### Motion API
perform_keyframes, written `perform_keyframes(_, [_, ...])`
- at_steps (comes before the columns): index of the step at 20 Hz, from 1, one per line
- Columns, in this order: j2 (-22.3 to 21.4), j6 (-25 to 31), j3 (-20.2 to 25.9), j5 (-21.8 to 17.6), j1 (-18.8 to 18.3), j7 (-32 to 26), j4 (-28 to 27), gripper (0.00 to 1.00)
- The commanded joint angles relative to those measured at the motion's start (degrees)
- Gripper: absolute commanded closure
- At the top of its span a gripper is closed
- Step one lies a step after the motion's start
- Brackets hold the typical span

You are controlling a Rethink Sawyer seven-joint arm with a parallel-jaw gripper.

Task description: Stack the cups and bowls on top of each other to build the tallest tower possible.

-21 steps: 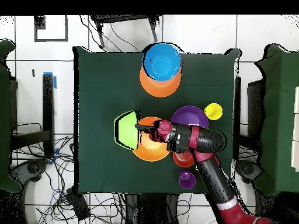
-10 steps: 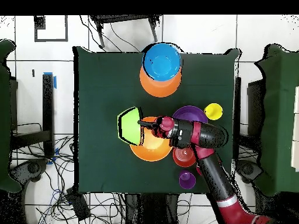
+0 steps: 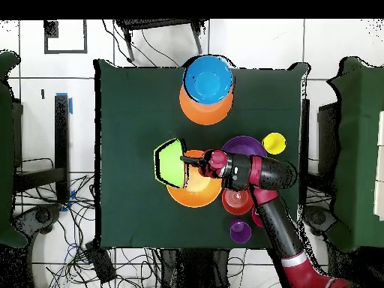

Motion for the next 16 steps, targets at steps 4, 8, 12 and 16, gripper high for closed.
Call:
perform_keyframes(4, [2.6, 7.8, -6.4, 3.8, 2.7, -18.8, -12.0, 1.00])
perform_keyframes(8, [3.5, 9.4, -6.9, 4.1, 3.4, -20.8, -14.6, 1.00])
perform_keyframes(12, [3.7, 10.8, -7.0, 4.4, 3.8, -21.2, -16.0, 1.00])
perform_keyframes(16, [2.4, 12.4, -7.0, 4.6, 3.8, -20.4, -16.5, 1.00])
